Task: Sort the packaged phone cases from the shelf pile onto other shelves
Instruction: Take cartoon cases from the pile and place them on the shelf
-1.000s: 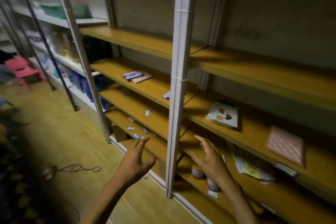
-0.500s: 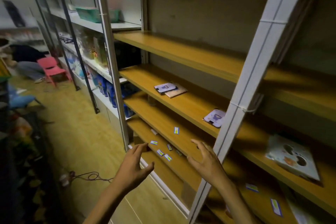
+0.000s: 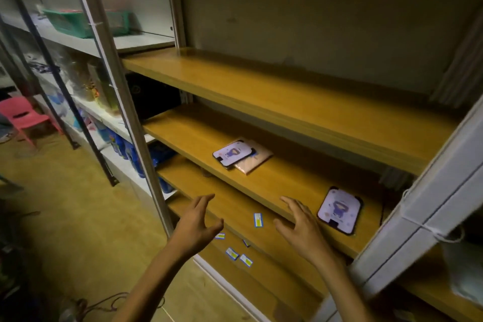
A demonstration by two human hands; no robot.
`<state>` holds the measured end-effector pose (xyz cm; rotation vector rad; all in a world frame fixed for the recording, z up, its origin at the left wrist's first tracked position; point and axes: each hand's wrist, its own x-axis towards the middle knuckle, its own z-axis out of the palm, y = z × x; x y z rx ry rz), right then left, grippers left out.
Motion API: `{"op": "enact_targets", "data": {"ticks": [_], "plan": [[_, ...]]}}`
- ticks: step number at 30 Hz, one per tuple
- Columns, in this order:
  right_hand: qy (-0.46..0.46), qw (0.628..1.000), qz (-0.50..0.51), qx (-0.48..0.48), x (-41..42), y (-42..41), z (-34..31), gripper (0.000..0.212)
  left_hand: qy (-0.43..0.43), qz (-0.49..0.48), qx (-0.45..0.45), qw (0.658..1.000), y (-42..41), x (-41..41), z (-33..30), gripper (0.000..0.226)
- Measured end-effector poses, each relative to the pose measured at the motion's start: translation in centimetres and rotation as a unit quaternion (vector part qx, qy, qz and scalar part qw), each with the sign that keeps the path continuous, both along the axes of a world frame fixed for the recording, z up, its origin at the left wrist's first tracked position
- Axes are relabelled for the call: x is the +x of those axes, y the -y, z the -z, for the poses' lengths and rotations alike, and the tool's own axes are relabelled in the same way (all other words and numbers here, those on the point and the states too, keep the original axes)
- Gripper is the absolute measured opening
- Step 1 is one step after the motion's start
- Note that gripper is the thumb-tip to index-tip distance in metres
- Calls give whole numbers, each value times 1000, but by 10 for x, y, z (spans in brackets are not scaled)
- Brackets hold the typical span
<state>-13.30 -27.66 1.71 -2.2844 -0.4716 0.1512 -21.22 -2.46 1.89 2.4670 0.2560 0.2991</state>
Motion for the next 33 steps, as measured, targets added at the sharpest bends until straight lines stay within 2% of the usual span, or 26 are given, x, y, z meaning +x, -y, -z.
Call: {"op": "enact_targets", "data": {"ticks": [7,11,18,24,29,33], "plan": [[1,998,66,-10,48,-36,8,58,-14,38,-9,999,-53,90,3,76],[-5,993,117,-11,73,-68,16,59,-13,95,0,995,-90,144,3,78],[9,974,224,-17,99,-127,19,56,-2,175,1,984,-127,224,9,95],[8,957,288,-19,103,-146,23,55,-33,222,49,973,-128,251,22,112],[-7,947,319,-22,100,-151,25,57,-31,215,63,974,-125,257,27,100],[-10,945,326,-18,95,-151,25,58,-27,212,36,976,-128,257,29,104]]}}
